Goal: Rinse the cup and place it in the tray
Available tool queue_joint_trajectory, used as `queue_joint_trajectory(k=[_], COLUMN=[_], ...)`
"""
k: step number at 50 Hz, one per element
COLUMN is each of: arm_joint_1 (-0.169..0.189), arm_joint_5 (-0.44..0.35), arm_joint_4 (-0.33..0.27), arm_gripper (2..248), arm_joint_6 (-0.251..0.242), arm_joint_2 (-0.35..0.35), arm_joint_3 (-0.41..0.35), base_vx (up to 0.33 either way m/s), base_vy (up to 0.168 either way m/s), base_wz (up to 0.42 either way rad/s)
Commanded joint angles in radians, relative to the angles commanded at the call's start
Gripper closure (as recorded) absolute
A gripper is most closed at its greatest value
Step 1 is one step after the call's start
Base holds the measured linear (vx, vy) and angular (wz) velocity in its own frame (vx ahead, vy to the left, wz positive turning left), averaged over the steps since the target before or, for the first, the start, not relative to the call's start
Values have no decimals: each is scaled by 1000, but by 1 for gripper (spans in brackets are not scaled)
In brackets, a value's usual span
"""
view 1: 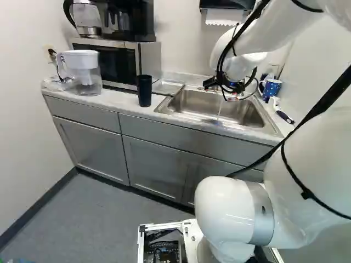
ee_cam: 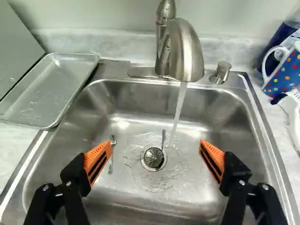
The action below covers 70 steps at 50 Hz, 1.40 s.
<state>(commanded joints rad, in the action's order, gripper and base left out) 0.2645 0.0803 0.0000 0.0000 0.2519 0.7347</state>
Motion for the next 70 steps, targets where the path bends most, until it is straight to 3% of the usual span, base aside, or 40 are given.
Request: queue_joint_trajectory(k=[70], arm_joint_1=[-256], arm_joint_5=[0], arm_joint_4=[0], arm_gripper=[3], arm_joint_6=[0], arm_joint_2=[41], arm_joint_3=[-35], base_vx=[0], base_vy=[0], base_wz=[0])
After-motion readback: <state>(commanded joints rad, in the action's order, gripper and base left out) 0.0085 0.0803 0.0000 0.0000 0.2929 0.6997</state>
